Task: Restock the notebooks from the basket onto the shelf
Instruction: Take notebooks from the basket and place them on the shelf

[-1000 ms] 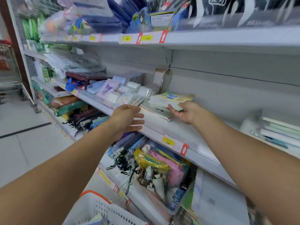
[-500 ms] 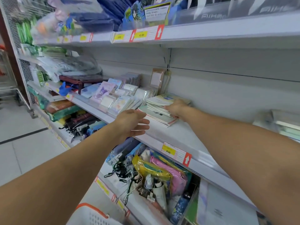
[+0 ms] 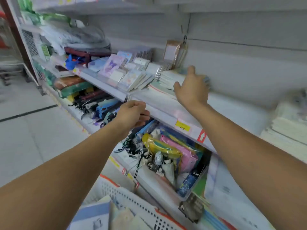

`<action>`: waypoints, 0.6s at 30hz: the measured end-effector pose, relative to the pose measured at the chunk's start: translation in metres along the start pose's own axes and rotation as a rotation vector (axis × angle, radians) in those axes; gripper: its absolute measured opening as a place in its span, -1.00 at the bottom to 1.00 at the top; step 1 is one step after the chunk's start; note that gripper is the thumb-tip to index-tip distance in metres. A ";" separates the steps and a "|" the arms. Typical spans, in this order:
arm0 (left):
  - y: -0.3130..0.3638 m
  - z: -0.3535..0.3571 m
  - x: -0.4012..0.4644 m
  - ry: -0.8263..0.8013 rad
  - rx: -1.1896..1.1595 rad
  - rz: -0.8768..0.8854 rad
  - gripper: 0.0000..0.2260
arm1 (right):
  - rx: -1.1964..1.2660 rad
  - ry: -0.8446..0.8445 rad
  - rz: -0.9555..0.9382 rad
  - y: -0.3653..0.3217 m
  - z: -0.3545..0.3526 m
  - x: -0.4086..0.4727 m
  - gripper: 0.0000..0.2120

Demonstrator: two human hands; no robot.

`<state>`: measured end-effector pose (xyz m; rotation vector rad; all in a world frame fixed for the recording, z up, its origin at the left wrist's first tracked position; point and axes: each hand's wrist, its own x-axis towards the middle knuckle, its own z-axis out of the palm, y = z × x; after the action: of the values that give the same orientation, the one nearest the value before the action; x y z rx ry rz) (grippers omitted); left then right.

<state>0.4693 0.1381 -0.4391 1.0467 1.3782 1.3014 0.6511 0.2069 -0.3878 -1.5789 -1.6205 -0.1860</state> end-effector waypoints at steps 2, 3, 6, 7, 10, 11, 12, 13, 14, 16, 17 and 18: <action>-0.042 -0.021 -0.019 0.074 0.017 -0.032 -0.91 | 0.248 0.010 -0.181 -0.024 0.005 -0.069 -0.82; -0.071 -0.034 -0.032 0.106 0.040 -0.088 -0.91 | 0.336 -0.064 -0.208 -0.032 0.016 -0.110 -0.85; -0.176 -0.085 -0.083 0.159 0.199 -0.341 -0.95 | 0.447 -0.583 -0.084 -0.037 0.061 -0.242 -0.78; -0.211 -0.104 -0.103 0.167 0.257 -0.421 -0.97 | 0.440 -0.793 0.012 -0.032 0.075 -0.283 -0.75; -0.290 -0.152 -0.150 0.246 0.442 -0.606 -0.84 | 0.410 -1.176 0.410 -0.002 0.111 -0.381 -0.77; -0.310 -0.164 -0.160 0.263 0.533 -0.654 -0.74 | 0.402 -1.253 0.519 0.004 0.117 -0.404 -0.83; -0.326 -0.172 -0.168 0.260 0.647 -0.703 -0.62 | 0.389 -1.320 0.590 0.008 0.120 -0.422 -0.83; -0.339 -0.178 -0.176 0.250 0.762 -0.753 -0.52 | 0.372 -1.364 0.624 0.010 0.122 -0.438 -0.74; -0.349 -0.180 -0.181 0.251 0.799 -0.796 -0.45 | 0.363 -1.390 0.643 0.010 0.123 -0.450 -0.63; -0.358 -0.183 -0.188 0.232 0.703 -0.829 -0.40 | 0.393 -1.355 0.698 0.006 0.127 -0.462 -0.48; -0.358 -0.181 -0.189 0.213 0.650 -0.814 -0.35 | 0.403 -1.334 0.730 0.004 0.130 -0.464 -0.44; -0.357 -0.180 -0.190 0.226 0.623 -0.797 -0.33 | 0.403 -1.311 0.741 0.003 0.134 -0.464 -0.44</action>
<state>0.3359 -0.1089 -0.7820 0.5982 2.1535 0.4034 0.5227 -0.0584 -0.7707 -1.9164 -1.5539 1.7546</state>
